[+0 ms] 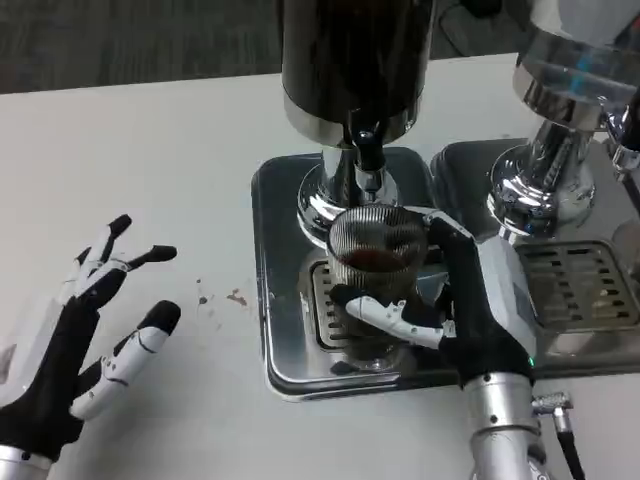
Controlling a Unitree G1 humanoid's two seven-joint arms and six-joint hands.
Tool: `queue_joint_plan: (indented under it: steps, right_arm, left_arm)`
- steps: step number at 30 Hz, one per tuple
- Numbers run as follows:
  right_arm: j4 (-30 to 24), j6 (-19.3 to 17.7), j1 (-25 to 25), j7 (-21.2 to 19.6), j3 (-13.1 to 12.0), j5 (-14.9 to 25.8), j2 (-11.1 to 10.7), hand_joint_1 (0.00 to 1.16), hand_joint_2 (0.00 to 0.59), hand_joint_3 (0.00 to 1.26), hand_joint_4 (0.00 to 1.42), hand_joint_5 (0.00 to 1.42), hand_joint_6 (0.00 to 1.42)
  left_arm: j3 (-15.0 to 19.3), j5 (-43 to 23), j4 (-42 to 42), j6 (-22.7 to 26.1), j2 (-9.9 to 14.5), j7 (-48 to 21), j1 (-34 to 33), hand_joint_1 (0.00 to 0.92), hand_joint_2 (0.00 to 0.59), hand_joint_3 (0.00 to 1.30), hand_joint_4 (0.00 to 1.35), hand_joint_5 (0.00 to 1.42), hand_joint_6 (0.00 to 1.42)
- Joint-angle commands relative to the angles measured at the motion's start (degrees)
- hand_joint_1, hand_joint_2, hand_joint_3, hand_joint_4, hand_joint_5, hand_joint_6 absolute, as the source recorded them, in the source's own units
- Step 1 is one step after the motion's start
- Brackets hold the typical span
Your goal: Grasp the cup under the faucet to collect the drink, then remove the cup.
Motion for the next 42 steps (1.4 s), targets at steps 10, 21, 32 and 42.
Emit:
queue_joint_plan:
  steps: [10, 21, 32, 42]
  right_arm:
    - [-5.1, -2.6, 2.3, -1.9, -0.5, -1.7, -0.7, 0.94, 0.136, 0.58, 0.7, 0.97, 1.36]
    - [-11.4, -3.7, 6.6, -1.8, -1.3, -1.2, -0.9, 0.94, 0.136, 0.59, 0.71, 0.98, 1.37]
    - [-15.9, -5.3, 11.4, -1.6, -1.0, -1.9, -1.3, 0.95, 0.121, 0.61, 0.74, 0.99, 1.38]
    - [-22.2, -5.6, 15.4, 1.2, -1.0, -1.3, -2.5, 0.95, 0.119, 0.62, 0.75, 1.0, 1.38]
  left_arm:
    - [-1.4, -1.0, 2.6, -0.1, 0.6, -1.6, -1.9, 0.0, 0.19, 0.28, 0.0, 0.15, 0.0]
    - [-2.0, -0.8, 2.9, -0.1, 1.3, -2.1, -2.6, 0.0, 0.177, 0.26, 0.0, 0.13, 0.0]
    - [-3.2, -0.9, 4.5, -0.2, 3.1, -4.5, -4.7, 0.0, 0.174, 0.19, 0.0, 0.08, 0.0]
    - [-3.3, -0.3, -0.3, 1.9, 5.4, -6.6, -3.0, 0.0, 0.172, 0.09, 0.0, 0.0, 0.0]
